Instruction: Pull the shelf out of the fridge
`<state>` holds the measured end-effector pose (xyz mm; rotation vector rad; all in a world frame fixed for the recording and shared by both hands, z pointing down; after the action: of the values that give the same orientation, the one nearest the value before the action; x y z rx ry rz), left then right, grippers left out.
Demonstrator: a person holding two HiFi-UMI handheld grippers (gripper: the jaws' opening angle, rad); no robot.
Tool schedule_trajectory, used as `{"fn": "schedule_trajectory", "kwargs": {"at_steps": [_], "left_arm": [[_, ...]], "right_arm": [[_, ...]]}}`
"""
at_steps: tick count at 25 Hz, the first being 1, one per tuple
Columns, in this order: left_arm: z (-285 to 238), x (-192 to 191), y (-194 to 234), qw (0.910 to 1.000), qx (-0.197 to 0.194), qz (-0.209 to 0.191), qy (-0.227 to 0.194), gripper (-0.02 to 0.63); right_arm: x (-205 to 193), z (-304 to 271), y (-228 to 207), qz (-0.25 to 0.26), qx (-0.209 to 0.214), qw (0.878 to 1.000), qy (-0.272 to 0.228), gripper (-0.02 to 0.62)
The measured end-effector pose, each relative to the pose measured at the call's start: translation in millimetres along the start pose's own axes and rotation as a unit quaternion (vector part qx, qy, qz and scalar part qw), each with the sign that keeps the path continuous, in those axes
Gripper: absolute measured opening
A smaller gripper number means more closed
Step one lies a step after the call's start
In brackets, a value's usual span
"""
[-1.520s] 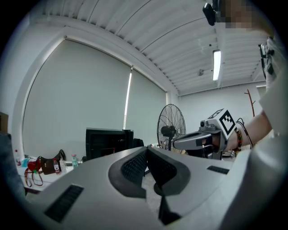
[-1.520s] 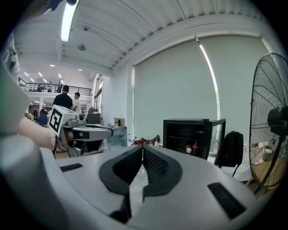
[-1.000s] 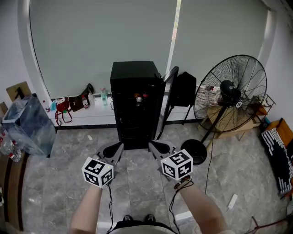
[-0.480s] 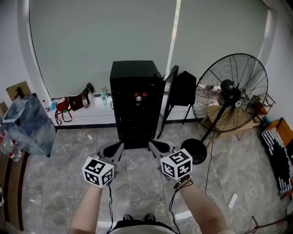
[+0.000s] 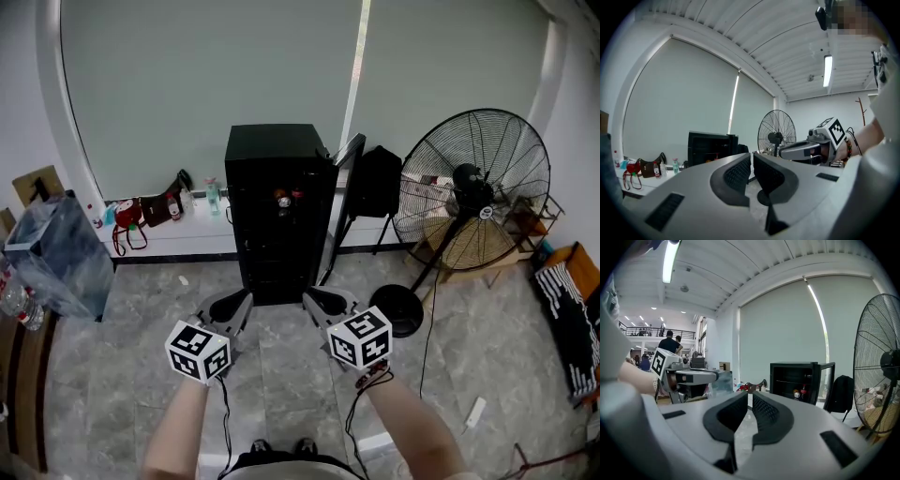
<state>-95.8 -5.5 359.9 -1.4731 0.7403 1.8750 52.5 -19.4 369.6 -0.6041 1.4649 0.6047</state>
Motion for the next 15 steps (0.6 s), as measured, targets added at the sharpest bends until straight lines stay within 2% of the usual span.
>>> {"fn": "schedule_trajectory", "kwargs": {"at_steps": [2, 3, 5, 15], "left_arm": [[-1, -1, 0, 1.0000, 0.000, 0.000, 0.003, 0.031], [-1, -2, 0, 1.0000, -0.001, 0.001, 0.005, 0.067], [-1, -2, 0, 1.0000, -0.002, 0.001, 0.008, 0.098], [7, 1, 1, 1.0000, 0.001, -0.004, 0.004, 0.149]], "right_arm": [[0, 0, 0, -0.002, 0.001, 1.000, 0.000, 0.026], [0, -1, 0, -0.003, 0.002, 1.000, -0.001, 0.043], [1, -2, 0, -0.006, 0.002, 1.000, -0.001, 0.123], [3, -3, 10, -0.012, 0.013, 1.000, -0.009, 0.153]]}}
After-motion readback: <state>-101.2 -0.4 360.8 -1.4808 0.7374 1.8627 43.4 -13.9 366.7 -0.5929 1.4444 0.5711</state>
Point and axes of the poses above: the fingertips, and each gripper's own axes: z backward along the fingers, y to its left, x out of its top, the point moved 3 cm from there along z, backward along the fingers, and after that the axes turned 14 degrees about -y, right-handed, at the moved point
